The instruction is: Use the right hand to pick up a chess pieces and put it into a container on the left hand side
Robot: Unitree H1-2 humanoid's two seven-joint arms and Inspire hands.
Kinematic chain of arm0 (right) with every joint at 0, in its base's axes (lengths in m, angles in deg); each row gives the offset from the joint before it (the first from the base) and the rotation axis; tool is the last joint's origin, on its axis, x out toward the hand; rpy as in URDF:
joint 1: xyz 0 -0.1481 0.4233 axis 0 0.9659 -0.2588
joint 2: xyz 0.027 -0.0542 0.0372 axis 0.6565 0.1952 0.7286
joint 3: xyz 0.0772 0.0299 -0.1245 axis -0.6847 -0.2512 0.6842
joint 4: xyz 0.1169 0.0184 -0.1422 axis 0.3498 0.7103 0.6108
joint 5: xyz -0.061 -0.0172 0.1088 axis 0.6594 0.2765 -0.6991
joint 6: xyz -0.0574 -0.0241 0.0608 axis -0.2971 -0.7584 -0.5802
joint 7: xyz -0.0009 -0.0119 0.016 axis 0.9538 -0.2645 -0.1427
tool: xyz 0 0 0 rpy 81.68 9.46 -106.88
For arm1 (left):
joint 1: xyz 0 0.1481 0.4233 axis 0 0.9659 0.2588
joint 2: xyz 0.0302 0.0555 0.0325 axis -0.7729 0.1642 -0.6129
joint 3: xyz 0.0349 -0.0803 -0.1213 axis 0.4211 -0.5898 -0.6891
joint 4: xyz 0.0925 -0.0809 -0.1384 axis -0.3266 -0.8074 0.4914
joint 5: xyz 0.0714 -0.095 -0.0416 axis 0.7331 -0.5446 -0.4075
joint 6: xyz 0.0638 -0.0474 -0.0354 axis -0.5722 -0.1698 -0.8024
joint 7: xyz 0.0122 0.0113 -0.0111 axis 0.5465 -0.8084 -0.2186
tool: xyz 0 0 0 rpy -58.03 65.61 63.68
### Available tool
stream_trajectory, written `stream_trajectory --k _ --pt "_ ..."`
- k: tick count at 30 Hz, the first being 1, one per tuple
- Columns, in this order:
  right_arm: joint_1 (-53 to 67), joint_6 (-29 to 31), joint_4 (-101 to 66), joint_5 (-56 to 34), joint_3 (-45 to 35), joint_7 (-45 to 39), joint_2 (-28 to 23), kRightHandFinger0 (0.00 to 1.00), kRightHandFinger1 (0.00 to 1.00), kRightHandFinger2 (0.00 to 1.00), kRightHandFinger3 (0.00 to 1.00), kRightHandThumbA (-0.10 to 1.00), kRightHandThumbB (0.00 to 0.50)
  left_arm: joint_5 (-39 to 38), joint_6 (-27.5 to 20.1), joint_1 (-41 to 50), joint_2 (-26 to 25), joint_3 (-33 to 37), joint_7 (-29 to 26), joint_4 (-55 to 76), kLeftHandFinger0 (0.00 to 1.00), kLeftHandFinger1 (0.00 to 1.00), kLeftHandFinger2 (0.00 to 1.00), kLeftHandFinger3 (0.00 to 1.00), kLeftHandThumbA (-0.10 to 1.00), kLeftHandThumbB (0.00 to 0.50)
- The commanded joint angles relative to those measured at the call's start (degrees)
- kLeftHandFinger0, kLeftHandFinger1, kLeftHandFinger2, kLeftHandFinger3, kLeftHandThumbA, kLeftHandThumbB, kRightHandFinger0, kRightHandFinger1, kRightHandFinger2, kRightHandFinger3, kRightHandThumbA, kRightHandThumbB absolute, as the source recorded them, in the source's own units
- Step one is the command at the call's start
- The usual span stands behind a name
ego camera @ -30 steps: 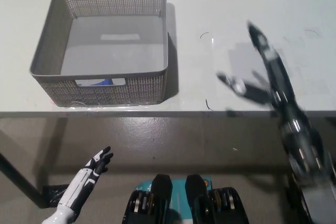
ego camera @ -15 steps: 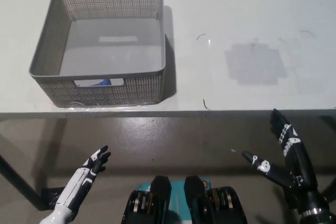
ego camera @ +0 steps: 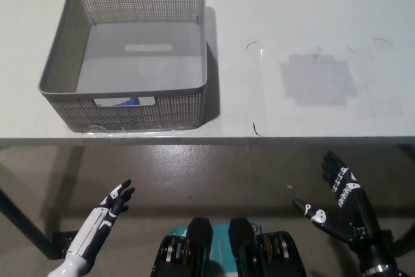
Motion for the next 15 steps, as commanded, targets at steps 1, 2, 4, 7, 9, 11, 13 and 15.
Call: stream_trajectory --k 1,2,4,7,9,11,13,15 --pt "-1.99 1.92 0.13 -0.65 -0.25 -1.21 0.02 1.0 1.0 1.0 1.0 1.0 0.198 -0.86 -3.03 -0.24 -0.73 -0.91 -0.46 -0.08 1.0 1.0 1.0 1.0 1.0 0.33" --pt "-2.16 1.79 0.27 -0.16 -0.28 -0.9 -0.07 1.0 1.0 1.0 1.0 1.0 0.194 -0.86 -3.12 -0.48 -0.78 -0.92 -0.4 -0.23 1.0 1.0 1.0 1.0 1.0 0.335" --pt "-2.36 1.18 0.55 -0.01 -0.43 -0.65 -0.15 1.0 1.0 1.0 1.0 1.0 0.214 -0.66 -2.66 -0.56 -0.79 -0.94 -0.45 0.09 1.0 1.0 1.0 1.0 1.0 0.343" --pt "-2.89 1.36 1.01 -0.28 -0.64 -0.75 -0.34 1.0 1.0 1.0 1.0 1.0 0.218 -0.7 -2.11 -0.83 -0.54 -0.99 -0.57 0.25 1.0 1.0 1.0 1.0 1.0 0.35" --pt "-3.32 1.42 1.32 0.25 -0.7 -0.39 -0.46 1.0 1.0 1.0 1.0 1.0 0.219 -0.61 -2.22 -1.07 -0.41 -0.98 -0.68 0.24 1.0 1.0 1.0 1.0 1.0 0.346" --pt "-3.06 1.16 1.05 1.0 -0.56 -0.13 -0.67 1.0 1.0 1.0 1.0 1.0 0.215 -0.88 -2.29 -0.7 -0.37 -0.87 -0.39 0.42 1.0 1.0 1.0 1.0 1.0 0.364" --pt "-2.94 0.64 0.58 1.46 -0.32 -0.17 -0.86 1.0 1.0 1.0 1.0 1.0 0.201 -0.8 -2.27 -0.55 -0.33 -0.92 -0.52 0.5 1.0 1.0 1.0 1.0 1.0 0.371" --pt "-2.94 0.34 0.55 1.2 -0.36 -0.23 -0.76 1.0 1.0 1.0 1.0 1.0 0.205 -0.69 -1.99 -0.46 -0.37 -0.92 -0.55 0.62 1.0 1.0 1.0 1.0 1.0 0.377"
